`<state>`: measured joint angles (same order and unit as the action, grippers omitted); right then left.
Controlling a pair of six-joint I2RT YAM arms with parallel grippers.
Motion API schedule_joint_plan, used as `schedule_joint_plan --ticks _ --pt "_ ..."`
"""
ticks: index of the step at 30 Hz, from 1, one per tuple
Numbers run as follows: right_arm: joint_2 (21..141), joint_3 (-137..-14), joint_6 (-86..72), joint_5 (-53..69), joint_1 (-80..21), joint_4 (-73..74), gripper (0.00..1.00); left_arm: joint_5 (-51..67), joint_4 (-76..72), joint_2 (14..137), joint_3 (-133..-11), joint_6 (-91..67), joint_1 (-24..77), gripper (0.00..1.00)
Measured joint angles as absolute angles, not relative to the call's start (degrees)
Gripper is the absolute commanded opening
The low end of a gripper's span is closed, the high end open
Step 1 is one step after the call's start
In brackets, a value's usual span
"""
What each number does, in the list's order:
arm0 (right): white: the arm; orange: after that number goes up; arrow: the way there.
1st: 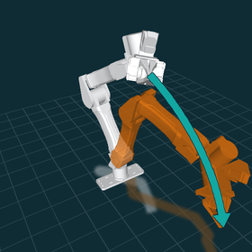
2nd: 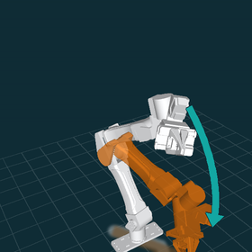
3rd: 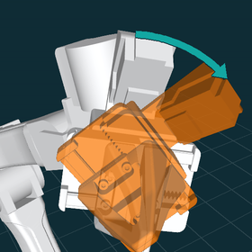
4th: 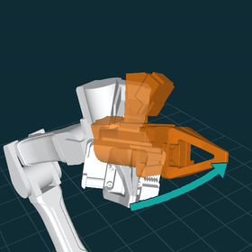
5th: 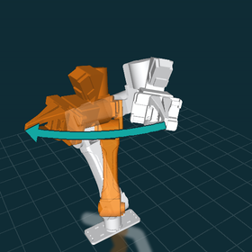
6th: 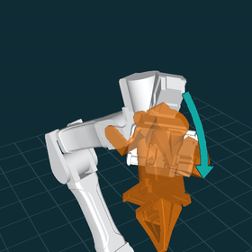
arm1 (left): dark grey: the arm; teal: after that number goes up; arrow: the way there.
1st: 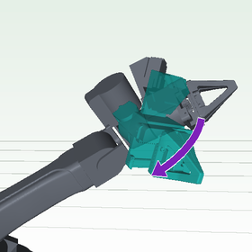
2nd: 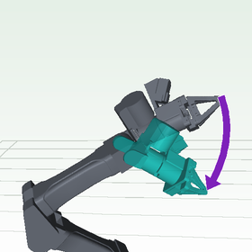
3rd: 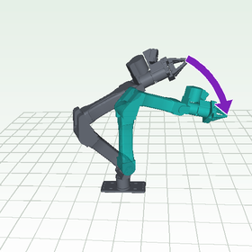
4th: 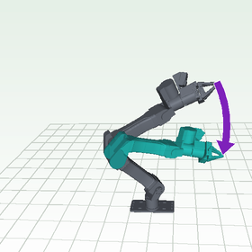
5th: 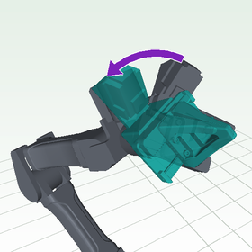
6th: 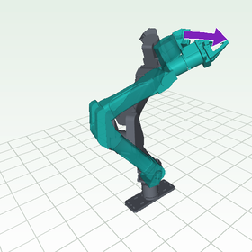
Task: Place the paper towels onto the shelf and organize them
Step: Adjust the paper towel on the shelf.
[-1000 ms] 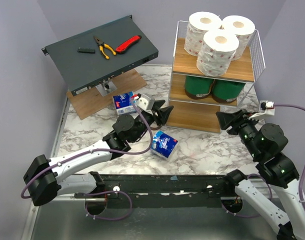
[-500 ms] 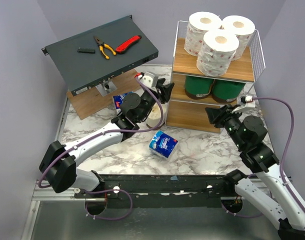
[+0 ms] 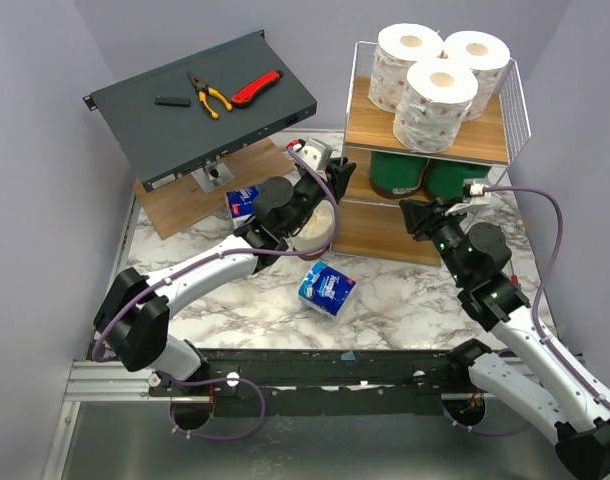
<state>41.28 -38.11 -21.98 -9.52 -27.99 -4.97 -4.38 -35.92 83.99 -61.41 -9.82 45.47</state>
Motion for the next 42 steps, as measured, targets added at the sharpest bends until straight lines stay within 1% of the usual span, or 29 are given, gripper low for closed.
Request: schedule_joint_plan --ticks 6,9,10,34,39,42 --pt "46.1 -37.3 -22.6 -10.5 -28.9 -11.3 0.25 -3.3 -36.2 84.6 -61.4 -9.9 45.4 0.08" --pt "48.2 -37.0 -23.3 -12.0 -29.2 -13.6 0.25 -2.5 -36.3 84.6 -61.4 -9.8 45.4 0.01" --pt "48.7 -36.9 -23.6 -12.7 -29.2 -14.2 0.25 -2.4 -36.3 84.6 -61.4 -9.7 45.4 0.00" --pt "59.5 -36.9 -28.5 -29.1 -29.3 -28.3 0.25 0.9 -38.0 84.6 -60.4 -8.7 44.7 0.00" --pt "59.9 -37.3 -27.7 -28.8 -29.3 -28.6 0.32 1.1 -38.1 84.6 -60.4 -8.8 44.7 0.00" --pt "58.6 -38.2 -26.0 -23.6 -29.3 -25.7 0.35 1.1 -38.1 84.6 -60.4 -8.8 44.7 0.00"
